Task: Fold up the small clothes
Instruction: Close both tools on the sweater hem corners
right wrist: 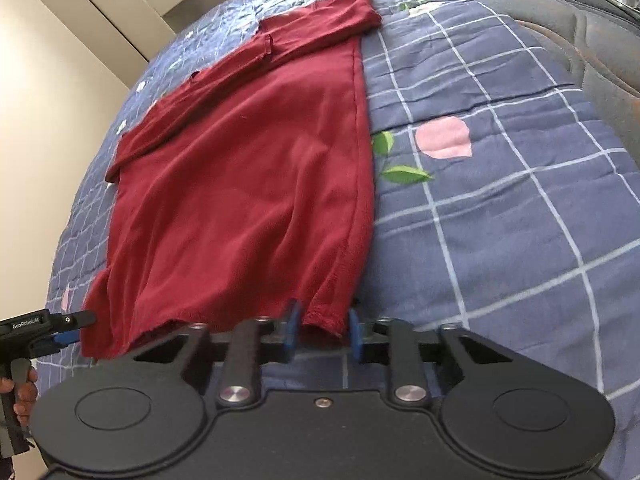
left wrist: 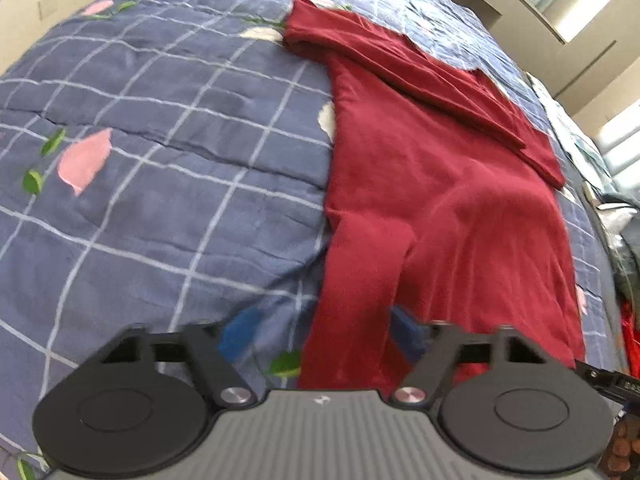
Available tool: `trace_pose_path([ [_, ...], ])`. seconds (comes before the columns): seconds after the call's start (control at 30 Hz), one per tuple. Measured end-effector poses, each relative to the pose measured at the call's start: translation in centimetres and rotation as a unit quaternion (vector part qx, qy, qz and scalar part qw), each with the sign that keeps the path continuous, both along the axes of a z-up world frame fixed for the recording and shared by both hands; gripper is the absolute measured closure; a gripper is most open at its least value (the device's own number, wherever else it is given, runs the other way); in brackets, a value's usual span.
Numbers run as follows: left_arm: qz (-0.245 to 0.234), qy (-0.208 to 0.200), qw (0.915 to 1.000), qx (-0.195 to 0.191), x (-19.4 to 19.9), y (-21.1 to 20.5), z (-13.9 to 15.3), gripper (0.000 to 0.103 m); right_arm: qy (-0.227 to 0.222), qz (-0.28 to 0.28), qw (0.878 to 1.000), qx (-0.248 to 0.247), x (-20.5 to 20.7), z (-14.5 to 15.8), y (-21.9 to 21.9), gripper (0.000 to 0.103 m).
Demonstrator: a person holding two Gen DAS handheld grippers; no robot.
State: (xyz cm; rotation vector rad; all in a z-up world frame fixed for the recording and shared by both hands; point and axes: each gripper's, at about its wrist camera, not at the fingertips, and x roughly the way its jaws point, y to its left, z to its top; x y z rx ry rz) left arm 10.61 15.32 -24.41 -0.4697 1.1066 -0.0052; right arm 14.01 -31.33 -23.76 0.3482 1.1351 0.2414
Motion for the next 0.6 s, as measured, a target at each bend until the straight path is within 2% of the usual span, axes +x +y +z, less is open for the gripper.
trace_pose_path([
  [0.03, -0.006, 0.001, 1.0000, -0.004, 0.0, -0.2, 0.0, 0.053, -0.002, 0.001, 1.000, -0.001, 0.0, 0.2, -0.2, 0.096],
  [0.1, -0.020, 0.011, 0.9997, -0.013, 0.1, -0.6, -0.1, 0.093, -0.008, 0.000, 1.000, -0.004, -0.1, 0.8, -0.7, 0.097],
  [0.3, -0.021, 0.002, 0.9998, 0.007, -0.7, -1.5, 2.0, 0.099, -0.033, 0.011, 0.999, -0.035, -0.8, 3.5, -3.0, 0.098],
  [0.5, 0.009, 0.011, 0.9993, -0.033, -1.6, -0.9, 3.9, 0.100, -0.030, 0.019, 0.999, -0.032, -0.8, 4.8, -4.5, 0.098],
  [0.6, 0.020, 0.025, 0.9987, -0.038, -1.5, -0.5, 3.9, 0.100, -0.021, 0.030, 0.998, -0.043, -0.6, 4.2, -4.2, 0.098],
])
